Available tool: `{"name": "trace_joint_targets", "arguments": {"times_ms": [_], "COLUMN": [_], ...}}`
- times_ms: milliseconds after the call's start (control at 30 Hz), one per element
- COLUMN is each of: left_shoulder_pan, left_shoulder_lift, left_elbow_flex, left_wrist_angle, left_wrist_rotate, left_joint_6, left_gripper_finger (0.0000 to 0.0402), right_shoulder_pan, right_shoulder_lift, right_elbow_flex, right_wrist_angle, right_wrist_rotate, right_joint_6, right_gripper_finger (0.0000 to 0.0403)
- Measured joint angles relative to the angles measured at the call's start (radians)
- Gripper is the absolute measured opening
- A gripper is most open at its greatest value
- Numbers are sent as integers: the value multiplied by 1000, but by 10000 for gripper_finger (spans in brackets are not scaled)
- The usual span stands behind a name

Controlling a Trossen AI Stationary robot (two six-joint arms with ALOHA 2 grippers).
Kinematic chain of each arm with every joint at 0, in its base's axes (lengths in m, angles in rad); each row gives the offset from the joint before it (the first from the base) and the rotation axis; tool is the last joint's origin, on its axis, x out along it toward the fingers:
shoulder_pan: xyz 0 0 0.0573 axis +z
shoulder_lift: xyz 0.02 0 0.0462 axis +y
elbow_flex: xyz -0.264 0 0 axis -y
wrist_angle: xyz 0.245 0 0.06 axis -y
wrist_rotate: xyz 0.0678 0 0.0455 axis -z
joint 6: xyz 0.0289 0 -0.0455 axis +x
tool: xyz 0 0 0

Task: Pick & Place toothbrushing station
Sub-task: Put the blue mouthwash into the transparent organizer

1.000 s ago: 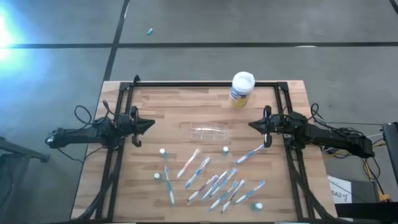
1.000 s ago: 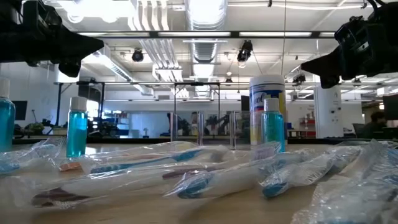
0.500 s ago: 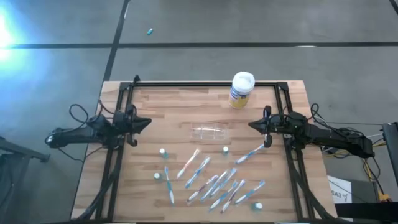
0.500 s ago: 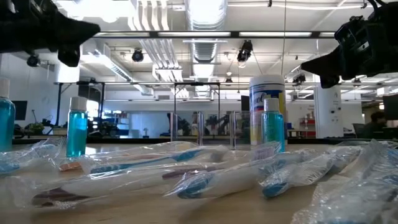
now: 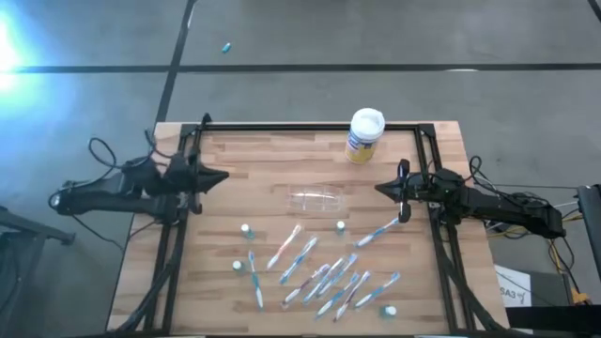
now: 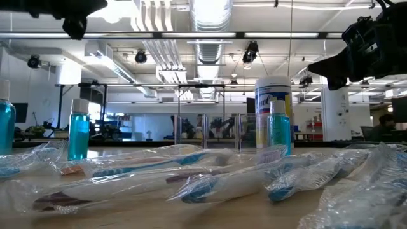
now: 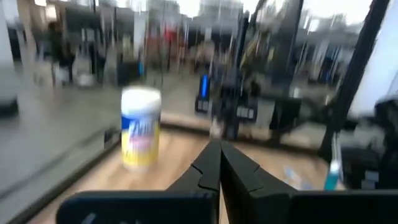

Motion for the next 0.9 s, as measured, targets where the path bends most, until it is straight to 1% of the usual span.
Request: {"name": "trace_joint_targets", "arguments": {"times_ms": [133, 267, 367, 467, 533, 633, 733, 800, 900], "left_shoulder_pan": [-1, -2, -2, -5, -6, -5, -5, -6, -21], "left_shoulder_lift": [207, 391, 503, 604, 653, 724, 784, 803, 826], "left_elbow_flex": [226, 452, 591, 697, 762, 821, 849, 851, 823], "left_wrist_angle": [-249, -525, -715, -890, -983, -1096, -1126, -1153, -1152], "left_wrist_rotate": [0, 0, 0, 2, 2, 0, 1, 21, 88], "left_joint_6": [-13, -17, 59, 143, 165, 157, 129, 133, 153], "left_gripper_finger": [4, 12, 18, 18, 13, 7, 13, 28, 61], "right_shoulder_pan": [0, 0, 0, 0, 0, 0, 0, 0, 0], "right_shoulder_lift": [1, 0, 1, 1, 1, 1, 1, 1, 1], "right_elbow_flex": [0, 0, 0, 0, 0, 0, 0, 0, 0], "right_wrist_angle": [0, 0, -2, -7, -7, -7, -7, -7, -7], "right_wrist_rotate": [0, 0, 0, 0, 0, 1, 1, 1, 1], "right_joint_6": [0, 0, 0, 0, 0, 0, -4, -4, -4], "right_gripper_finger": [8, 8, 8, 8, 8, 8, 8, 8, 8]}}
